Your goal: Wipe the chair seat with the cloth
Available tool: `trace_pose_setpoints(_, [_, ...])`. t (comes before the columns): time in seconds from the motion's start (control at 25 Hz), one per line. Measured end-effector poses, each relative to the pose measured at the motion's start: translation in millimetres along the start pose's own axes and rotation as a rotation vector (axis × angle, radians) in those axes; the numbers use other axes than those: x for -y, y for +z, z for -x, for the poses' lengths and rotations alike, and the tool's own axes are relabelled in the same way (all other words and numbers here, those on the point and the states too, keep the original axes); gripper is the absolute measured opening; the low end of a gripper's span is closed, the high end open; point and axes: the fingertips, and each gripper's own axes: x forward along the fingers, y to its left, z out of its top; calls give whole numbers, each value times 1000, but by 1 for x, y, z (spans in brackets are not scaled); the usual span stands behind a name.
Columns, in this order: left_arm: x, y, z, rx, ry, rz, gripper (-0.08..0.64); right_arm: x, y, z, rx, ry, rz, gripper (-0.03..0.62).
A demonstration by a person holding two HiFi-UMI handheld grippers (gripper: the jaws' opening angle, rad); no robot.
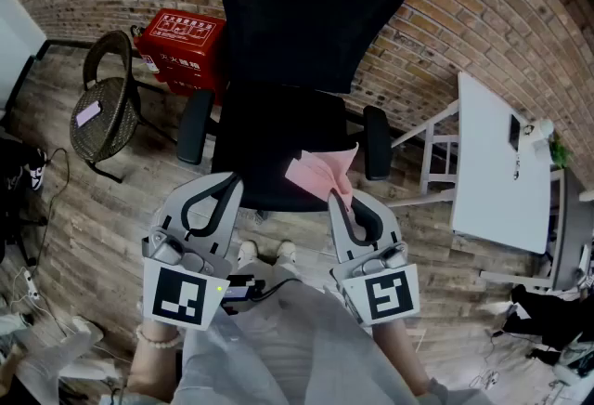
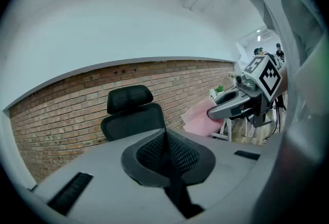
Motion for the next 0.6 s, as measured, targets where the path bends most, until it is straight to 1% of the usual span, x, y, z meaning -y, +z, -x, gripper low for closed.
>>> trace_pose_setpoints(0.36, [-2, 0, 1, 9, -2, -2, 18, -3, 0, -1, 1, -5, 0, 55])
trace_pose_setpoints(0.6, [-11, -6, 4, 16, -10, -1, 18, -7, -2, -6, -16, -28, -21, 55])
